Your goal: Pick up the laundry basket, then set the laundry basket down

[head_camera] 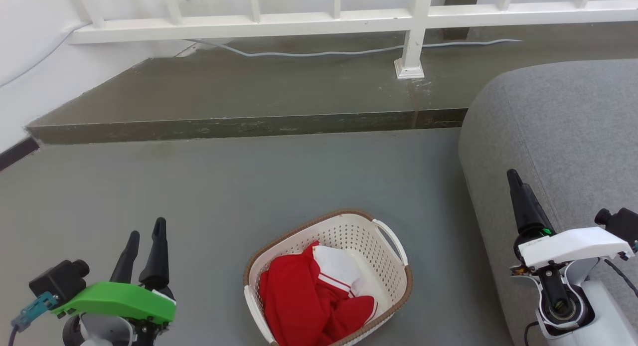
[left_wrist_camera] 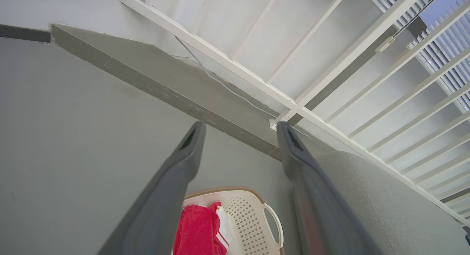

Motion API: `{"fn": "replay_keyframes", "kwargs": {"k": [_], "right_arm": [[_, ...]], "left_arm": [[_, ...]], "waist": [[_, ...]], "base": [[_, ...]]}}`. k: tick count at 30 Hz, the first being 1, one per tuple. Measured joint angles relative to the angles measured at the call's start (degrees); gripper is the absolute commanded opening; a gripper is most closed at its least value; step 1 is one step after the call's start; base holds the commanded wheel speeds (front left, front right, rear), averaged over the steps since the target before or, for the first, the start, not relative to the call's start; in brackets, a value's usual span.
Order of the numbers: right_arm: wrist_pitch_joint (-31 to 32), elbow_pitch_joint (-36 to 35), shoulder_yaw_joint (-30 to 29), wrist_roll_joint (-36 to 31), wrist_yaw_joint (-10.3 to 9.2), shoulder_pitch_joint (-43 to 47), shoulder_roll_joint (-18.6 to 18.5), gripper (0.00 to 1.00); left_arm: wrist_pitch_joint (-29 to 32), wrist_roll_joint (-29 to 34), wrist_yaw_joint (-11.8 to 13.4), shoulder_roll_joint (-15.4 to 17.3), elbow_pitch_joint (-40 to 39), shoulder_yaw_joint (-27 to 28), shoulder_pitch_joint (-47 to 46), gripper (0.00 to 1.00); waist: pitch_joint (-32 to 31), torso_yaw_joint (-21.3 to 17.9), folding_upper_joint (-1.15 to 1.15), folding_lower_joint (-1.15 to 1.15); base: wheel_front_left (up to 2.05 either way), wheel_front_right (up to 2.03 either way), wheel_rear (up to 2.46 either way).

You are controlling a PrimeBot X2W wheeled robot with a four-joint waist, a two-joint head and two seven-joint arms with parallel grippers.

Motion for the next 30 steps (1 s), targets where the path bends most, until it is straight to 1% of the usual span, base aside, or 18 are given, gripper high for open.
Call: {"fn": "replay_keyframes", "kwargs": {"k": [9,30], "right_arm": [[-2.0,-0.1,1.1,-6.8,-0.01,-0.3,0.0,1.0],[-6.2,-0.5,2.7,-21.9,0.0,-1.0,0.3,1.0]], "left_arm": [[-2.0,6.7,0.4,-1.0,-1.2,-0.2,0.0,1.0],[-6.3,22.6,0.4,-1.3,-2.9,-1.3,0.0,1.0]], "waist": [[0.0,-0.2,0.0,0.0],[0.0,-0.6,0.0,0.0]], "base": [[0.0,0.0,0.0],[0.0,0.0,0.0]]}}
